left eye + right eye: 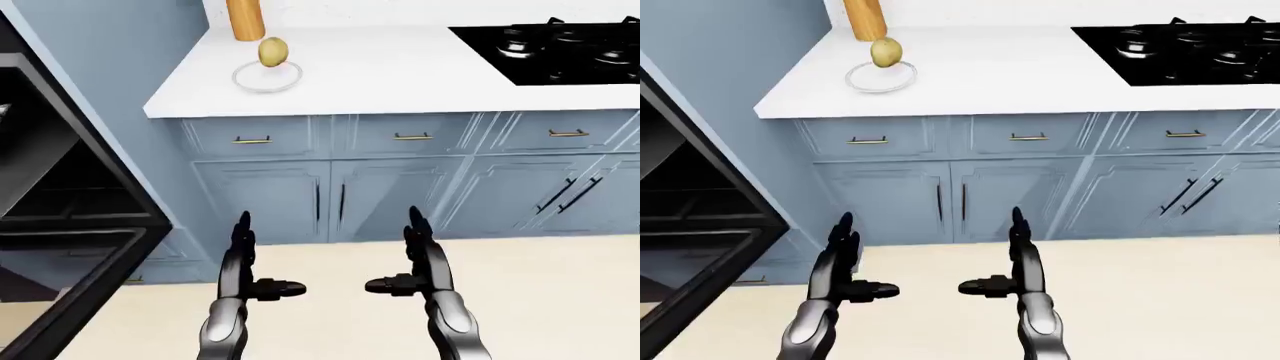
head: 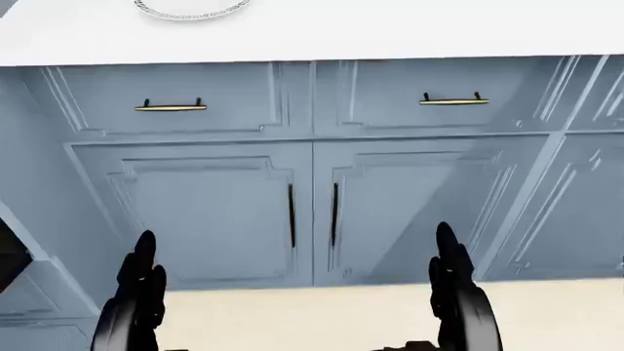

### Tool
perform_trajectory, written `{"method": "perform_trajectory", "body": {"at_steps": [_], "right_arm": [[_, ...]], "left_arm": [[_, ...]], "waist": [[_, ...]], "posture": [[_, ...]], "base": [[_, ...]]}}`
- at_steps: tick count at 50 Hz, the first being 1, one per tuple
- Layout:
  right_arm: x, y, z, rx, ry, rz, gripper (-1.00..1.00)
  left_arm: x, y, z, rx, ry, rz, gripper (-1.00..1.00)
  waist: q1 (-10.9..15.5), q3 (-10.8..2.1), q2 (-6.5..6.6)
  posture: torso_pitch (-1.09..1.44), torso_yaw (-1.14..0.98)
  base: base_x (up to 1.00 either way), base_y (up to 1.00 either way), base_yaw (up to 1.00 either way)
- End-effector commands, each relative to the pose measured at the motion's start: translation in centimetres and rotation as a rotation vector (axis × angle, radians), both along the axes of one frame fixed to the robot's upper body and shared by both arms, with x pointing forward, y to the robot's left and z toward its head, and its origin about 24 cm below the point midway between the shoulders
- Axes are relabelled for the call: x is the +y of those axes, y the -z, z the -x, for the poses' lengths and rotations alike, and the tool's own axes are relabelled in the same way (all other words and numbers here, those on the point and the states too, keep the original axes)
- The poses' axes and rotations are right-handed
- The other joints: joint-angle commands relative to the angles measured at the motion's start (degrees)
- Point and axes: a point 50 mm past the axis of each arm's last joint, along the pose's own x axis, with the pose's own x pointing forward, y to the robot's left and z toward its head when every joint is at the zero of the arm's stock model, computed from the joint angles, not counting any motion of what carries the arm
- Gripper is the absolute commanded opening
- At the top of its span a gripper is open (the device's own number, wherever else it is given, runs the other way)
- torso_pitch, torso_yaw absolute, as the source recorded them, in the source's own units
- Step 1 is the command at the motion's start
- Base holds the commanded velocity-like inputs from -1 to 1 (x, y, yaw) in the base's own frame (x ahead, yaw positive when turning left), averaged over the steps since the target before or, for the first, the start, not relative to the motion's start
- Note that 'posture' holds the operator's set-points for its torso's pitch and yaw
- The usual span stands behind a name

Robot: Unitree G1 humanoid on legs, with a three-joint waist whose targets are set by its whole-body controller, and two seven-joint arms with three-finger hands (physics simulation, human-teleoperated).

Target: Place the potato on the top rack of the oven.

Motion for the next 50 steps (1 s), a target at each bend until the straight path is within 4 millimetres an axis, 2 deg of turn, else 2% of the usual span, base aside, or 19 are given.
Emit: {"method": "perform_trajectory", "body": {"at_steps": [1,3,4,5,7,8,17,20,24,30,36,41,48,50], "right_arm": [[0.1,-3.4,-0.9,-0.176,-0.002,0.006,1.00],[0.0,-3.2,-1.1,-0.177,0.001,0.008,1.00],[0.0,-3.2,-1.1,-0.178,0.002,0.008,1.00],[0.0,-3.4,-1.0,-0.178,0.002,0.008,1.00],[-0.1,-3.1,-1.1,-0.177,0.002,0.009,1.00],[-0.1,-3.0,-1.1,-0.176,0.002,0.008,1.00],[0.0,-3.0,-1.0,-0.176,0.001,0.014,1.00],[-0.1,-3.3,-1.0,-0.180,0.002,0.014,1.00],[-0.2,-3.6,-1.5,-0.183,0.012,0.027,1.00],[-0.1,-4.8,-2.5,-0.200,0.016,0.031,1.00],[-0.2,-7.0,-3.1,-0.226,0.010,0.052,1.00],[0.1,-8.7,-4.3,-0.216,0.014,0.059,1.00],[0.1,-12.0,-5.7,-0.236,0.021,0.086,1.00],[0.1,-13.0,-6.1,-0.240,0.017,0.080,1.00]], "left_arm": [[-0.1,-3.3,-0.9,-0.172,0.015,0.002,1.00],[-0.1,-3.3,-1.1,-0.172,0.016,0.003,1.00],[-0.1,-3.4,-1.1,-0.173,0.016,0.002,1.00],[-0.2,-3.5,-1.0,-0.173,0.017,0.004,1.00],[-0.2,-3.5,-1.0,-0.173,0.016,0.008,1.00],[-0.2,-3.5,-1.0,-0.172,0.016,0.010,1.00],[0.0,-3.2,-0.9,-0.170,0.007,0.011,1.00],[0.0,-3.7,-0.9,-0.172,0.003,0.008,1.00],[0.6,-3.4,-1.9,-0.179,-0.032,-0.004,1.00],[1.0,-5.3,-2.8,-0.206,-0.038,-0.001,1.00],[1.8,-7.4,-4.1,-0.231,-0.060,0.011,1.00],[1.6,-9.2,-5.0,-0.237,-0.059,0.009,1.00],[1.4,-11.7,-6.3,-0.248,-0.035,0.000,1.00],[1.4,-13.0,-6.6,-0.257,-0.034,0.003,1.00]], "waist": [[-0.1,-0.05,-0.45],[0.4,-3.53,-0.05],[0.4,-2.94,-0.05],[0.3,-0.96,-0.34],[0.4,-4.01,-0.45],[0.4,-4.26,-0.43],[0.4,-4.64,-0.24],[0.4,-5.01,-0.21],[0.5,-5.16,-0.23],[0.4,-5.29,-0.16],[0.4,-5.19,-0.07],[0.4,-5.08,0.00],[0.4,-4.92,0.06],[0.5,-4.89,0.05]], "posture": [[0.00,0.00],[0.00,0.00],[0.00,0.00],[0.00,0.00],[0.00,0.00],[0.00,0.00],[0.00,0.00],[0.00,0.00],[0.00,0.00],[0.00,0.00],[0.00,0.00],[0.00,0.00],[0.00,0.00],[0.00,0.00]], "base": [[0.00,0.00,0.00],[0.00,0.00,0.00],[0.00,0.00,0.00],[0.00,0.00,0.00],[0.00,0.00,0.00],[0.00,0.00,0.00],[0.00,0.00,0.00],[0.00,0.00,0.00],[0.00,0.00,0.00],[0.00,0.00,0.00],[0.00,0.00,0.00],[0.00,0.00,0.00],[0.00,0.00,0.00],[0.00,0.00,0.00]]}}
